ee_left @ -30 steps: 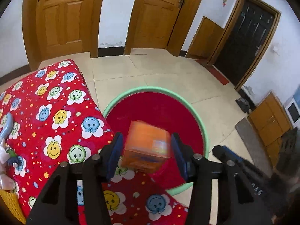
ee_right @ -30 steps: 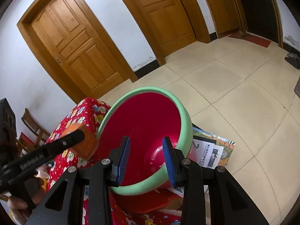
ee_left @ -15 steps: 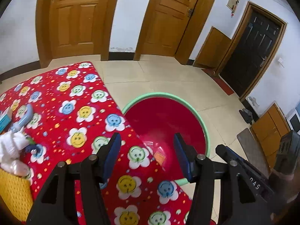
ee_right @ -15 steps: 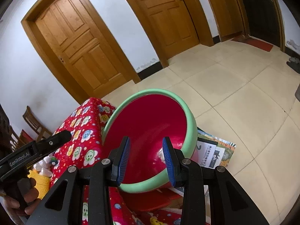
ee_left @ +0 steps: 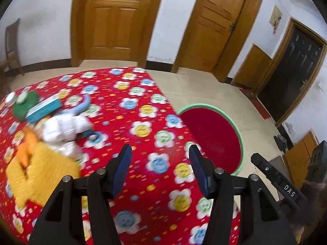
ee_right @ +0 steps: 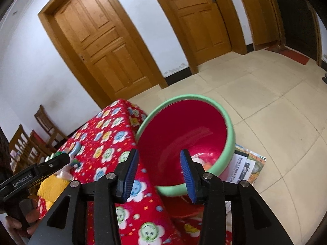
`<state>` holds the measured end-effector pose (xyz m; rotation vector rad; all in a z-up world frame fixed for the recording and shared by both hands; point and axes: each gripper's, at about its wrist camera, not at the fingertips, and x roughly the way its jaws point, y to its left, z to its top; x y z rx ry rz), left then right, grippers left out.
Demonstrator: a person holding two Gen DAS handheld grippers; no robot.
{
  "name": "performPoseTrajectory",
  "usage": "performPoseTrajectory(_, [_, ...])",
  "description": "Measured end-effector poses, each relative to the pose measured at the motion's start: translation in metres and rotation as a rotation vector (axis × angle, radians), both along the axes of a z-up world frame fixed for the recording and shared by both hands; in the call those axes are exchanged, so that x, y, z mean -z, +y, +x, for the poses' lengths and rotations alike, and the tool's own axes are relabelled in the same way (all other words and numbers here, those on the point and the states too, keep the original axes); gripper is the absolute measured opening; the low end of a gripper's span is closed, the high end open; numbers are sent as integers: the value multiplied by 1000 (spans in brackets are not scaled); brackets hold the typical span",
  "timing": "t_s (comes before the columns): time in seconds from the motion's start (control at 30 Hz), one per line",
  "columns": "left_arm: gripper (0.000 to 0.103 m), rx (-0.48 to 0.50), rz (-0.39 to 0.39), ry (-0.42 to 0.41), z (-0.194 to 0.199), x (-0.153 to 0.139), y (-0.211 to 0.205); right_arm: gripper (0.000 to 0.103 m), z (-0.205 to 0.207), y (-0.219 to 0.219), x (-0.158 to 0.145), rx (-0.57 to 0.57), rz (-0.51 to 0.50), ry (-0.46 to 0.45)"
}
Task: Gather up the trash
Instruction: 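Grasp a yellow foam net with left while right moves back over the table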
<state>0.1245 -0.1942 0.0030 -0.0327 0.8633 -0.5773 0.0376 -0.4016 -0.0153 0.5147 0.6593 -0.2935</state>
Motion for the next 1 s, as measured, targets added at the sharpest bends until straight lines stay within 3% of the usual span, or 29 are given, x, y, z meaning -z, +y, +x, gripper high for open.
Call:
performPoseTrajectory(0.57, [58, -276, 27, -40, -3, 1, 127, 48, 15, 61, 1, -156, -10, 54])
performPoseTrajectory(1.0, [58, -484, 107, 36, 25, 45, 200, 49, 27, 87, 5, -203, -37, 92])
